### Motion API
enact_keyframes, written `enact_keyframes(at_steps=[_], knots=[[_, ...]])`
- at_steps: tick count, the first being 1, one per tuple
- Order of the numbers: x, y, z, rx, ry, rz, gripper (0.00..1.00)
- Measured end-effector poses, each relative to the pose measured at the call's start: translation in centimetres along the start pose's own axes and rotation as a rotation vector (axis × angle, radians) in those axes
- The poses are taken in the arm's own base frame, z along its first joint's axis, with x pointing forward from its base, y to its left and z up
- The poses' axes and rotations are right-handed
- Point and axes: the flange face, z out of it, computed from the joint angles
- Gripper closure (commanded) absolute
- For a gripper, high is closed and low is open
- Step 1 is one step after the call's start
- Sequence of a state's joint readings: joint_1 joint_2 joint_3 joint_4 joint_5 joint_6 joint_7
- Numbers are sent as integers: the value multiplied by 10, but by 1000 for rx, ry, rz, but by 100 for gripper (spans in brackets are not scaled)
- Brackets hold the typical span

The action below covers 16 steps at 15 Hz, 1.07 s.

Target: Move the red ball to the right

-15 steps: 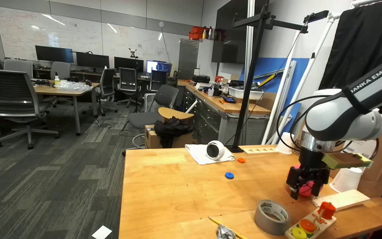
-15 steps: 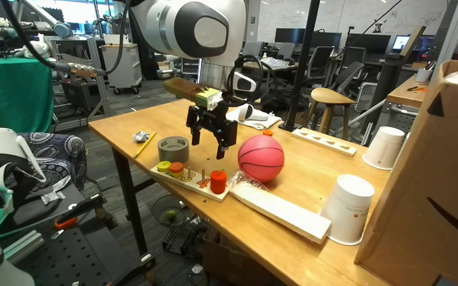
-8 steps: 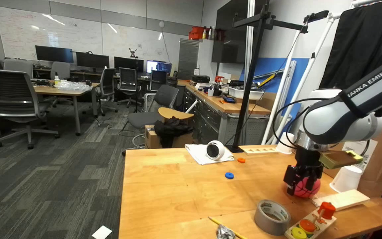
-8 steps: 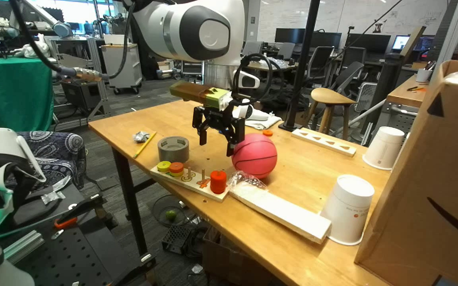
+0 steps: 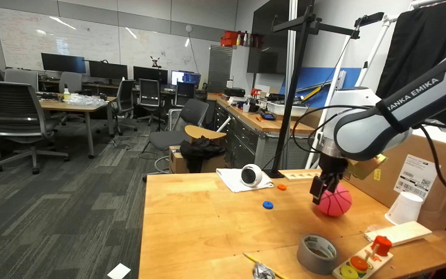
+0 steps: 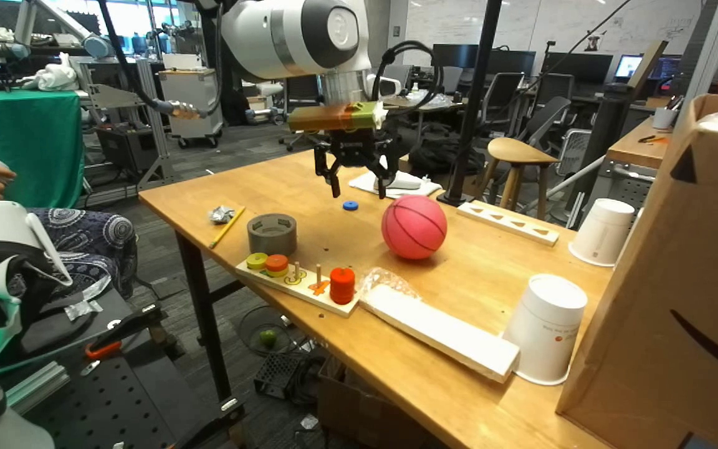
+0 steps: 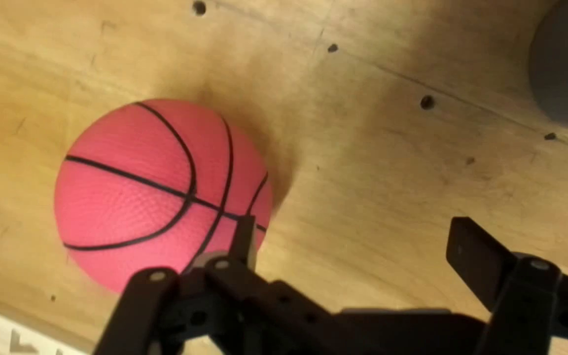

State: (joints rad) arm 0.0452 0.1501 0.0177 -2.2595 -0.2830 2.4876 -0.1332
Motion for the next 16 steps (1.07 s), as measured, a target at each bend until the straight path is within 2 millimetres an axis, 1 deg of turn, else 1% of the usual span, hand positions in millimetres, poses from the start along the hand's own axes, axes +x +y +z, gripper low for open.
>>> enact_keyframes(at_steps=[2, 4, 6, 8, 9, 12, 16], knots=[[14, -12, -15, -74, 27, -98, 0], [22, -28, -22, -118, 65, -180, 0], [24, -48, -20, -110, 90, -219, 0], [22, -68, -11, -83, 93, -237, 0], [21, -74, -6, -60, 88, -227, 0], [21, -85, 7, 36, 101, -147, 0], [31, -87, 8, 161, 161, -33, 0]])
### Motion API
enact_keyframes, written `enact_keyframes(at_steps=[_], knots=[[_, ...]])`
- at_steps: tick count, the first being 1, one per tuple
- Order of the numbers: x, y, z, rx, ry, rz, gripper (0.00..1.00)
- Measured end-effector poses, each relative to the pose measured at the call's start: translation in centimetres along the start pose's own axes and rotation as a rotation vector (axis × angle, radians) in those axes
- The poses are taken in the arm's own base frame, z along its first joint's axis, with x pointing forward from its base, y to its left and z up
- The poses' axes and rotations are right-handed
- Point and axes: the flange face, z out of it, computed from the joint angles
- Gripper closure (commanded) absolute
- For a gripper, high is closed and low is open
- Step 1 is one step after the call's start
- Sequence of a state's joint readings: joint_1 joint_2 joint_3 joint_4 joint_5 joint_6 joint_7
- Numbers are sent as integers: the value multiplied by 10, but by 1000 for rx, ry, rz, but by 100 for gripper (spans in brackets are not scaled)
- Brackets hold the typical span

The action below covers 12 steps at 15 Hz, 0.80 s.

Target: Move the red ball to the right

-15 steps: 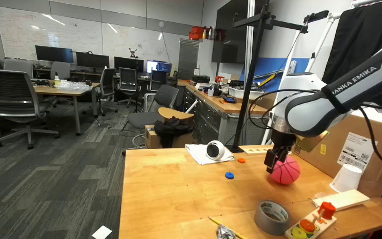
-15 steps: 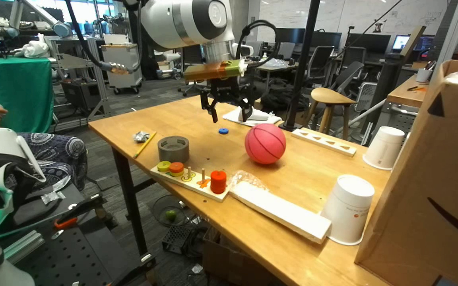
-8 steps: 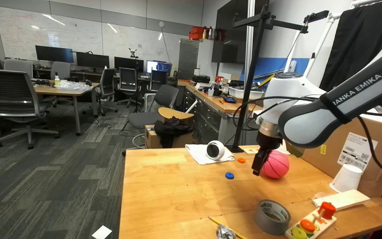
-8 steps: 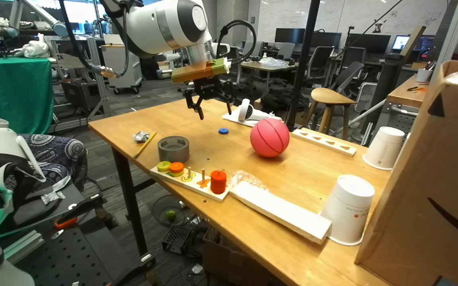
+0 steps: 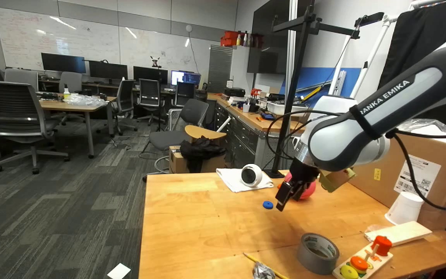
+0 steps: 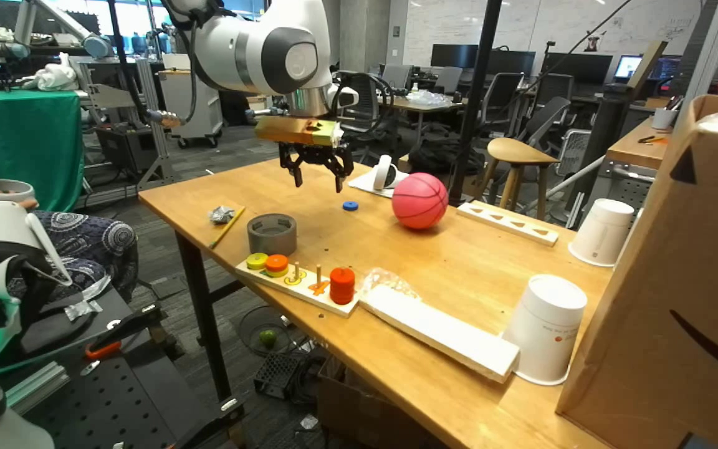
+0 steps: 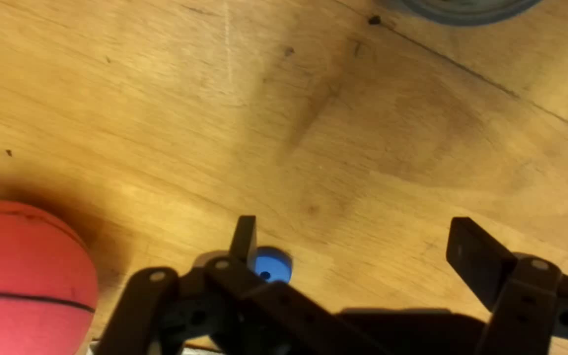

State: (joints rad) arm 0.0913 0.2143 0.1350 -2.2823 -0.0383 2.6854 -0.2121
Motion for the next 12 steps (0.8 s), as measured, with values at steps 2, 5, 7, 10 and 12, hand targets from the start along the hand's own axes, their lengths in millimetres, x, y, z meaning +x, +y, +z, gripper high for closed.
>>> enact_keyframes(at_steps=[2, 5, 7, 10, 12], knots=[[7, -2, 0, 41, 26, 34, 0], [19, -10, 3, 88, 45, 57, 0], [26, -16, 6, 107, 53, 61, 0], [36, -20, 9, 118, 61, 59, 0], [40, -17, 11, 126, 65, 73, 0]])
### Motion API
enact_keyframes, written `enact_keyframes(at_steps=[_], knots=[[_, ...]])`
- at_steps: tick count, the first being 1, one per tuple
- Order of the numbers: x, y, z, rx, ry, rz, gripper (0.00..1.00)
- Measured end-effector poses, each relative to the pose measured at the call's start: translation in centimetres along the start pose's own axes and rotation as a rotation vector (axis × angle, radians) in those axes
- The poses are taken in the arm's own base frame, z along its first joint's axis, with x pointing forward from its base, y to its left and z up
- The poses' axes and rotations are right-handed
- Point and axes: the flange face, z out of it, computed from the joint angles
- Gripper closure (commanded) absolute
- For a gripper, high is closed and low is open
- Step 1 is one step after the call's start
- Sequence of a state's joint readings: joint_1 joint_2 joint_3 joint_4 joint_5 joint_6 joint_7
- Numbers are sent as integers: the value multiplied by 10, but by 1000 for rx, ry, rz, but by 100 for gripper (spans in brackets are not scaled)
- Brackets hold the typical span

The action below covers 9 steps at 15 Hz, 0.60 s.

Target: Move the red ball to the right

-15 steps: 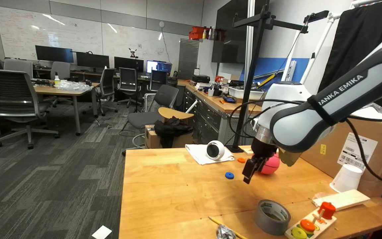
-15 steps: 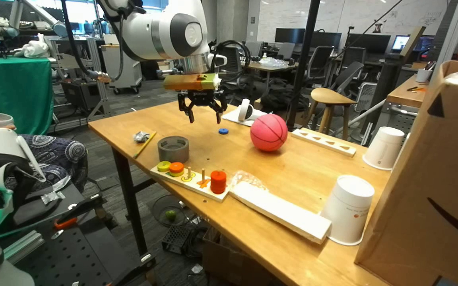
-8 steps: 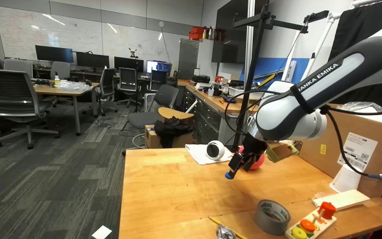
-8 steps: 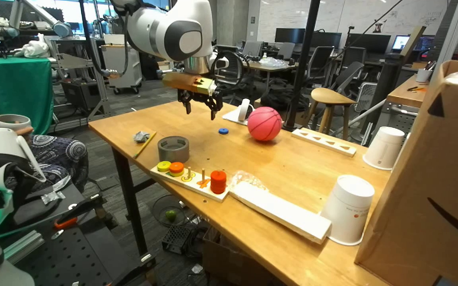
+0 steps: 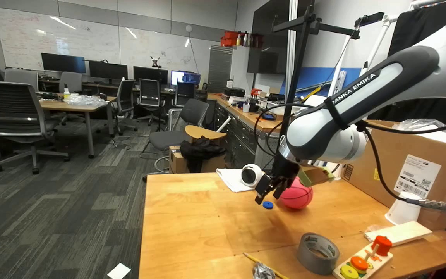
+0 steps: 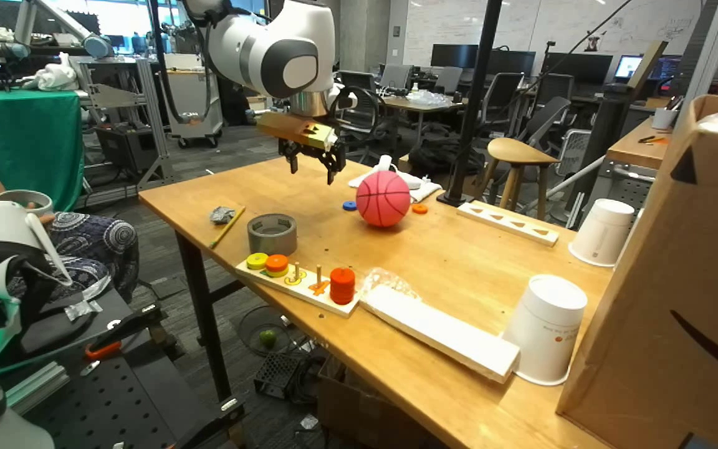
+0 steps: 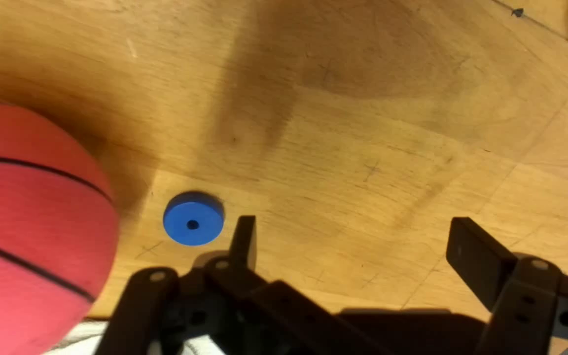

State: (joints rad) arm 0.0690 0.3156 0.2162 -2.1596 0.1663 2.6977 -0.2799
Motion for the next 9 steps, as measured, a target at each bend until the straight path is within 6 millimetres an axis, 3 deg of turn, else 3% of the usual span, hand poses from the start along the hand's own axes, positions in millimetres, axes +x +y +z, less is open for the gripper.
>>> enact_keyframes(at_steps=[3, 5, 7, 9], knots=[[4, 19, 5, 9, 2, 46, 0], [3, 50, 2, -13, 10, 88, 0], [-2, 94, -16, -94, 21, 115, 0], [-15, 138, -49, -215, 24, 110, 0]])
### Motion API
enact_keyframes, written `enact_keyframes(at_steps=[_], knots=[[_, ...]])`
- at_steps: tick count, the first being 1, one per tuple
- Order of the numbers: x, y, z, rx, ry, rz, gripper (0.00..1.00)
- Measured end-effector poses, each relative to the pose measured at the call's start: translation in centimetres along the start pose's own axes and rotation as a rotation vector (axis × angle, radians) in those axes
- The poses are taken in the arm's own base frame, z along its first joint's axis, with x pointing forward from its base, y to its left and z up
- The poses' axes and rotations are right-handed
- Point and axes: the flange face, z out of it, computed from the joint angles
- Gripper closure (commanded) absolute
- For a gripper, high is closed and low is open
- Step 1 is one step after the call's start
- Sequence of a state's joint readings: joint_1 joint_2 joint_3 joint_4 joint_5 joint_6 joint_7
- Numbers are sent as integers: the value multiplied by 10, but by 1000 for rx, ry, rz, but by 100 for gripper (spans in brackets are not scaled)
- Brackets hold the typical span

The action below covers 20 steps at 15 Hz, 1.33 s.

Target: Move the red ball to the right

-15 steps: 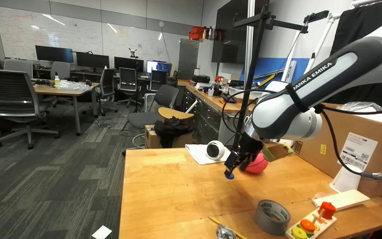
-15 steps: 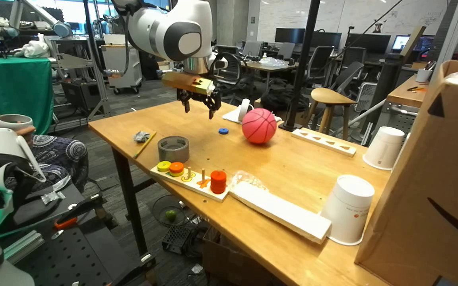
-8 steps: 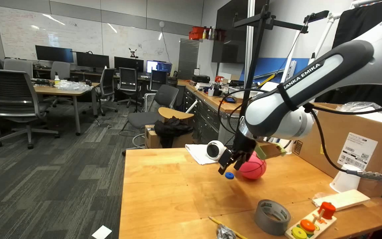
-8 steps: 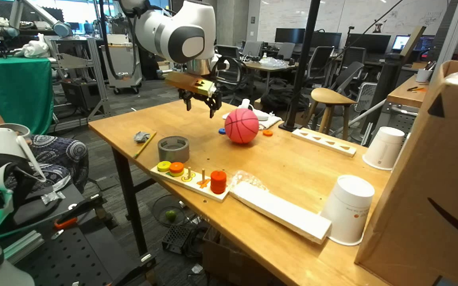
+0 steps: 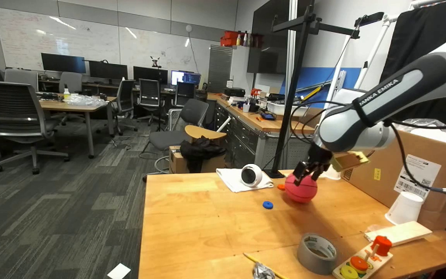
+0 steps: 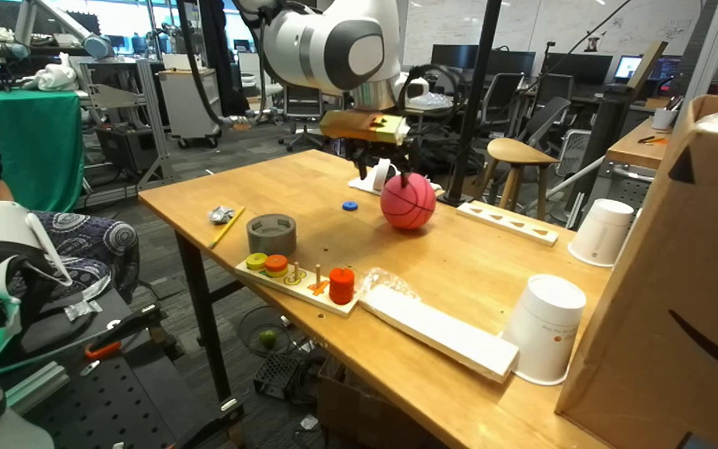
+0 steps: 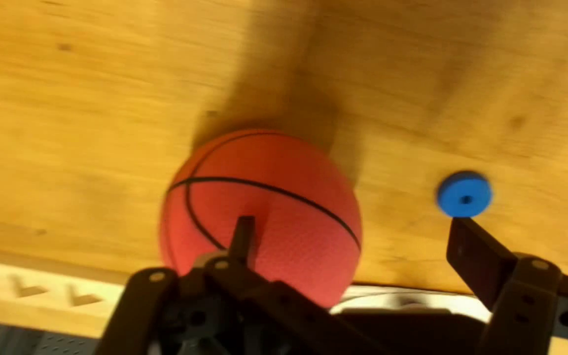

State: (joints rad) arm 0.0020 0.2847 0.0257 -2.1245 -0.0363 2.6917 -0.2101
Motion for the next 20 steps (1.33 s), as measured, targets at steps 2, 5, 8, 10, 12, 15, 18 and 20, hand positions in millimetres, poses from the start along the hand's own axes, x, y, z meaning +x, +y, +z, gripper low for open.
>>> enact_keyframes(at_steps=[2, 5, 8, 10, 12, 15, 18, 20], knots=[[-14, 40, -36, -127, 9, -14, 0], [-34, 71, -97, -298, 31, -38, 0], [-45, 46, -140, -415, 50, -100, 0], [-55, -8, -136, -387, 58, -145, 0], [-65, -66, -120, -327, 55, -189, 0], [-75, -132, -99, -227, 52, -240, 0], [-80, -166, -78, -158, 41, -259, 0], [-81, -174, -62, -115, 29, -247, 0]])
